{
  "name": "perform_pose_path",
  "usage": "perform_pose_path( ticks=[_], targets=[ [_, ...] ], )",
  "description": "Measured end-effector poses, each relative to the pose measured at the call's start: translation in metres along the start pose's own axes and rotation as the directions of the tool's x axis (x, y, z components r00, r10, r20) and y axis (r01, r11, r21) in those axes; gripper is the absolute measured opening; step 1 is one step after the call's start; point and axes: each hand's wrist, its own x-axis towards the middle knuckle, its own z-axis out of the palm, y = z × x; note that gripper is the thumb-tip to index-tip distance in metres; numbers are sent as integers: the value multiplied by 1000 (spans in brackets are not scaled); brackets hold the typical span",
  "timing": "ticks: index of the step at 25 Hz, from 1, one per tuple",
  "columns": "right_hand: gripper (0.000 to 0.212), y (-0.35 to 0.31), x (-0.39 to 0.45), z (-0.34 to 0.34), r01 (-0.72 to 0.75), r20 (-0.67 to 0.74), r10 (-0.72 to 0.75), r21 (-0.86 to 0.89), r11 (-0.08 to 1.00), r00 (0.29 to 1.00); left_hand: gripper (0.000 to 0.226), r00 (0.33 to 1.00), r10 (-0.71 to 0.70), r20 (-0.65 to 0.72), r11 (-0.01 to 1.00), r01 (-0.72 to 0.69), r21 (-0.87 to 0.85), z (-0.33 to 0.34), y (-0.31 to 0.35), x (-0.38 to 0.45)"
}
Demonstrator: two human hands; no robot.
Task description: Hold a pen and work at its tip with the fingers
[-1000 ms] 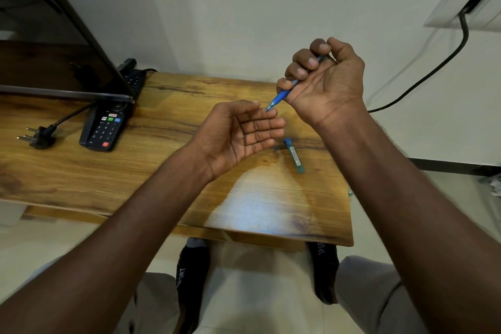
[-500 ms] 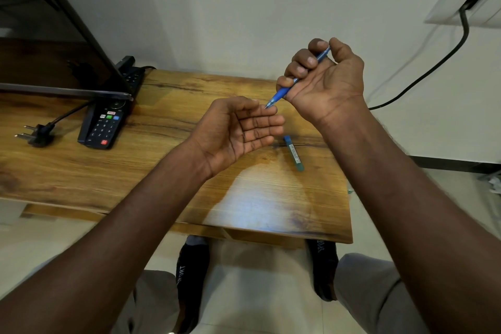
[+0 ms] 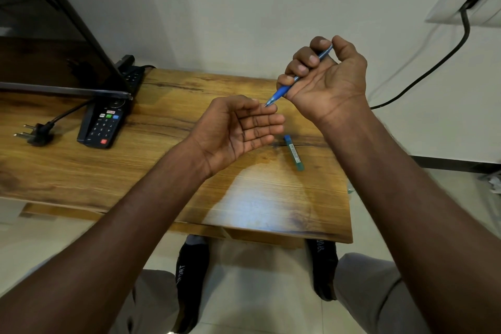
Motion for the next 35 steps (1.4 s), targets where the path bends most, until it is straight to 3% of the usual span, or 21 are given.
perform_pose_path(
  ticks=[18,24,29,35],
  targets=[
    [39,1,0,0,-35,-20,35,-21,999,999,29,1000,-1,-23,1000,2,8,1,0,-1],
    [65,1,1,0,-76,-38,75,-22,997,996,24,999,0,-33,999,1,39,1,-2,0],
    [54,-1,1,0,-69,-83,68,-14,998,994,23,999,2,-53,999,1,50,1,-2,0],
    [58,-1,-2,2,-73,-94,72,-1,997,993,23,999,-3,-52,998,6,56,1,-2,1]
  ],
)
